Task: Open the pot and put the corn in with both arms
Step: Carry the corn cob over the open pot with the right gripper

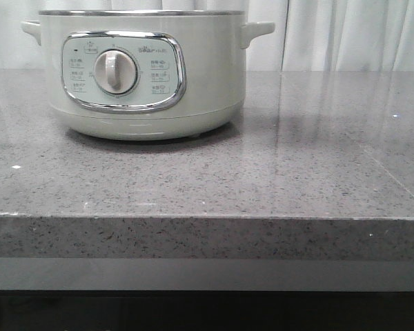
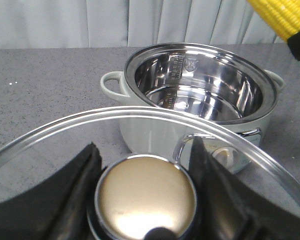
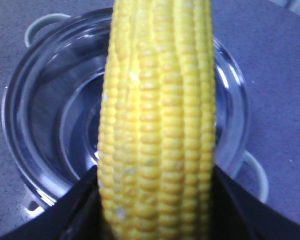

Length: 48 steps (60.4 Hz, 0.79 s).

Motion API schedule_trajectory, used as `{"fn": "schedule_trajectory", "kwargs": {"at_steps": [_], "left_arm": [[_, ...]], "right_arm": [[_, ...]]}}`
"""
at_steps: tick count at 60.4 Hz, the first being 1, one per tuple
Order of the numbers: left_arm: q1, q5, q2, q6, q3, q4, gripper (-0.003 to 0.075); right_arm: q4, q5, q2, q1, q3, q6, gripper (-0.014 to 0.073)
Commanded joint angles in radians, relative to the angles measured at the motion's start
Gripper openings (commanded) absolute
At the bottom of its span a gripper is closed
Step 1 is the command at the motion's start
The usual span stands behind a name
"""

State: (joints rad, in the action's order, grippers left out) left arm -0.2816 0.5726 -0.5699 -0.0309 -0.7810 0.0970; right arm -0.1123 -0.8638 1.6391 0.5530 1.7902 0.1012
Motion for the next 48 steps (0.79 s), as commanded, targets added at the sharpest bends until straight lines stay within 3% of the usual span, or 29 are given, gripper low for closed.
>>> {"fn": "schedule_trajectory", "kwargs": {"at_steps": [1,27,48], "left_arm": [[0.0,-0.147,0.004,0.008,-0.04,0.012,0.0221],[0.0,-0.147,0.004,0.008,-0.04,0.012,0.0221],[0.0,-0.147,0.004,0.008,-0.04,0.012,0.0221]], "right_arm": [[-0.004,0.081,-0.007,0.024,0.057,0.014,0.0259],[-0.006,0.042,0.205,0.059,0.261,0.014,0.0259],[0.045,-0.008,0.281,0.059,0.287,0.014,0.0259]]}}
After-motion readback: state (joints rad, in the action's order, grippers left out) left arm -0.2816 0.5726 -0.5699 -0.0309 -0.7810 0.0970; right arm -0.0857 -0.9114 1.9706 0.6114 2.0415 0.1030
